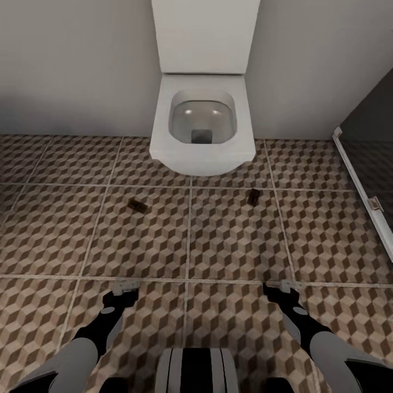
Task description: Take the four mousetraps from the cabinet in the bathroom and place them on the bathroom floor. Make sure all four end up on the same floor surface, and ensure that at least two of them are either under or directly next to the same bathroom sink.
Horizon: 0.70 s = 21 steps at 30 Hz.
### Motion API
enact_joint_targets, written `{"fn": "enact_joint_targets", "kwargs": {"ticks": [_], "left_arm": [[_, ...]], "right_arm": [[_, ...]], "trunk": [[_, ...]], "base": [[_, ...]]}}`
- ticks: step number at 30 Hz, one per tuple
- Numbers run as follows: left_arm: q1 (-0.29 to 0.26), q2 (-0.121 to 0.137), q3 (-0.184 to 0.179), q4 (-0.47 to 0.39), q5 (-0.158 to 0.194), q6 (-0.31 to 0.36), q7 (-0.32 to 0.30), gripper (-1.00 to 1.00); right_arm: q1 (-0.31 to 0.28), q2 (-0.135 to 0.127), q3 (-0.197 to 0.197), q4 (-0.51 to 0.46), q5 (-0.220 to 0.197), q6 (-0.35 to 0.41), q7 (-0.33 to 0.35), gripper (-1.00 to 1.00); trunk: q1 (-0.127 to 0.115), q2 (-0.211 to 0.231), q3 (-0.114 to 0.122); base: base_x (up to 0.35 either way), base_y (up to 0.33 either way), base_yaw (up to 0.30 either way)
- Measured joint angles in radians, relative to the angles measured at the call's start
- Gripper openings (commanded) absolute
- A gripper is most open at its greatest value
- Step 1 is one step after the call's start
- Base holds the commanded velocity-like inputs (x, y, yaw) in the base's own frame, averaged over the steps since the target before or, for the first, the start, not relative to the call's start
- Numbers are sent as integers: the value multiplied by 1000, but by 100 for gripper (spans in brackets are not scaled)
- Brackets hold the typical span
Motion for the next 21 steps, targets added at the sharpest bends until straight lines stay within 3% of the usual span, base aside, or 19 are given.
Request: {"fn": "enact_joint_targets", "kwargs": {"ticks": [14, 21], "left_arm": [[0, -1, 1, 0, -1, 0, 0, 100], [0, -2, 1, 0, -1, -1, -1, 100]], "right_arm": [[0, 0, 0, 0, 0, 0, 0, 100], [0, 0, 0, 0, 0, 0, 0, 100]], "trunk": [[0, 0, 0], [0, 0, 0]], "base": [[-340, 0, 0], [-154, 0, 0]]}}
